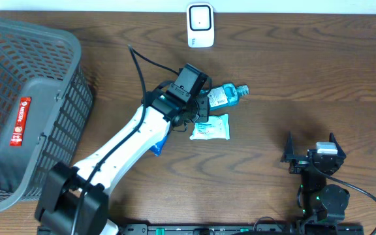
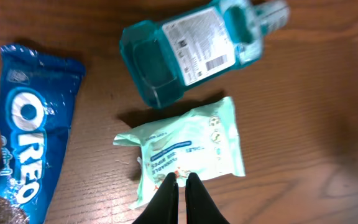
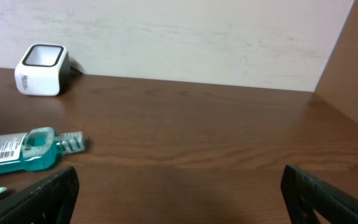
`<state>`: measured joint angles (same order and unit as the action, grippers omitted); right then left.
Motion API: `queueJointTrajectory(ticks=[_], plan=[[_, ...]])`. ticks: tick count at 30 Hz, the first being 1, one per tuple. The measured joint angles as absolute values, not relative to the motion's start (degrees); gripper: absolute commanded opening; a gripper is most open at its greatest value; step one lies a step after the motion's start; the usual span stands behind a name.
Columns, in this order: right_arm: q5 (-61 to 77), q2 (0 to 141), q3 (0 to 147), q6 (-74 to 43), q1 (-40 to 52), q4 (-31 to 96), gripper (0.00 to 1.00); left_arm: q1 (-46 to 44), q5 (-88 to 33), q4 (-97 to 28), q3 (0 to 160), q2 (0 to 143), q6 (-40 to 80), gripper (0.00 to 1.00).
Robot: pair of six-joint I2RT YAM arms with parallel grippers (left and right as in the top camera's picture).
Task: Scan the item barcode
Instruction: 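Carry the wipes pack out and place it below the mouthwash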
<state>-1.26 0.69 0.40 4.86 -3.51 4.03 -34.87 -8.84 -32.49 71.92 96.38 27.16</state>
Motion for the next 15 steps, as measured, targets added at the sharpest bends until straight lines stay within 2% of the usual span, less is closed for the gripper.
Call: queueJointTrajectory(ticks=[15], plan=[[-1.26, 0.69, 0.40, 4.86, -3.51, 4.03, 0.99, -34.87, -10.68, -32.51, 71.92, 111.02, 27.18, 0.07]])
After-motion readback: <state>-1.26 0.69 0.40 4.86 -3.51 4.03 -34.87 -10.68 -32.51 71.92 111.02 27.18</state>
